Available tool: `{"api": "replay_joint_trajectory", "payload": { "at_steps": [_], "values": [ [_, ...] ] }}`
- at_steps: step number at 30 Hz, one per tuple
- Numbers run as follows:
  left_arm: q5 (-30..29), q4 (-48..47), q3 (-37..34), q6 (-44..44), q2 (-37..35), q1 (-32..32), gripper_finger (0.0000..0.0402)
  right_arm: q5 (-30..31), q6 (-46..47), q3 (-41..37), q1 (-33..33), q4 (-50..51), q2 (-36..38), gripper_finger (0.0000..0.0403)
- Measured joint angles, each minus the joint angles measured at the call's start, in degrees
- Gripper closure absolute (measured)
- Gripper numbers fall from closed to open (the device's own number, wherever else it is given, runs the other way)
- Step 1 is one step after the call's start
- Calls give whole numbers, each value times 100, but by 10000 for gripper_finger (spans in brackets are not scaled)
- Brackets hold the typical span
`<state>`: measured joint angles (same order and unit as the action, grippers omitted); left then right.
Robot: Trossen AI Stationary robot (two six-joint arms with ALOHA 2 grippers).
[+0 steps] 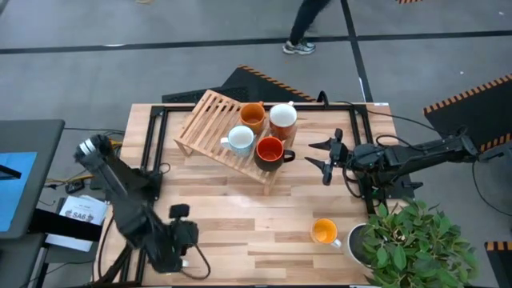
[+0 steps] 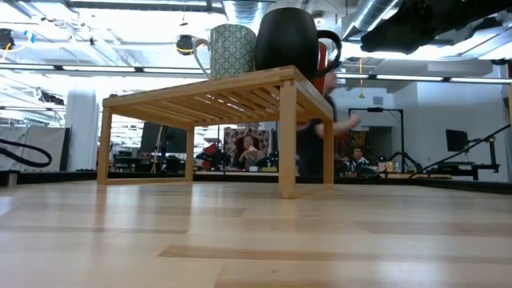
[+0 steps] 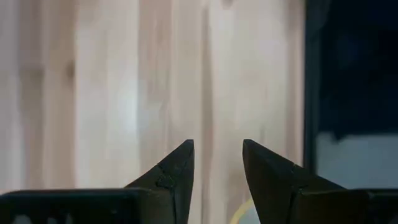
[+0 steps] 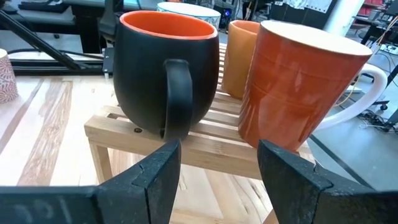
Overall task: Place coffee mugs
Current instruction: Put the yellow patterned mug on the shelf
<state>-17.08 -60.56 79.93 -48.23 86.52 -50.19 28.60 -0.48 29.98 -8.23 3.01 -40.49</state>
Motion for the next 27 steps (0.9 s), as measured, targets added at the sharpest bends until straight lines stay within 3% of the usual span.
{"api": "replay_joint_trajectory", "payload": {
  "at_steps": [4,7,16,21,27],
  "values": [
    [29,-1570,1071,-615,814,-296,281,0,-1,0,2,1,0,163],
    [22,-2043,1459,-940,1202,-517,281,0,-42,0,6,-1,0,163],
    [363,-2498,1354,-1990,1325,-864,281,4,-250,0,13,-8,0,163],
    [-154,-1958,1356,-2053,1361,-989,281,7,-506,-2,33,-139,0,163],
    [222,-1835,995,-2405,1438,-1093,281,9,-559,-2,216,-178,0,163]
  ]
}}
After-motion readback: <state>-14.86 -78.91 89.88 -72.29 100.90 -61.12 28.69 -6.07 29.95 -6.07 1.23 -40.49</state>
